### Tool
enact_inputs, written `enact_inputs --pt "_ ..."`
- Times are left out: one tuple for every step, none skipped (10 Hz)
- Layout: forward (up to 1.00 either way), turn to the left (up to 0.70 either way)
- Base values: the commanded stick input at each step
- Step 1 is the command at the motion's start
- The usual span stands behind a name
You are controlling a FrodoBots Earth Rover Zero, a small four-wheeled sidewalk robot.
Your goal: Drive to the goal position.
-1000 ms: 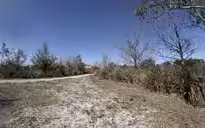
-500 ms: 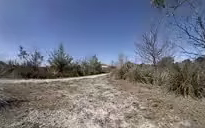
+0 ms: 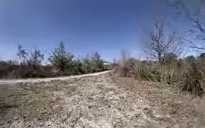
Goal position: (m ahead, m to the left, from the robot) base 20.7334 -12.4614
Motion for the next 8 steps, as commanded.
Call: enact_inputs --pt "0.70 0.00" --pt "0.70 0.00" --pt "0.70 0.00" --pt "0.70 0.00" --pt "0.70 0.00" --pt "0.70 0.00" --pt "0.70 0.00" --pt "0.70 0.00"
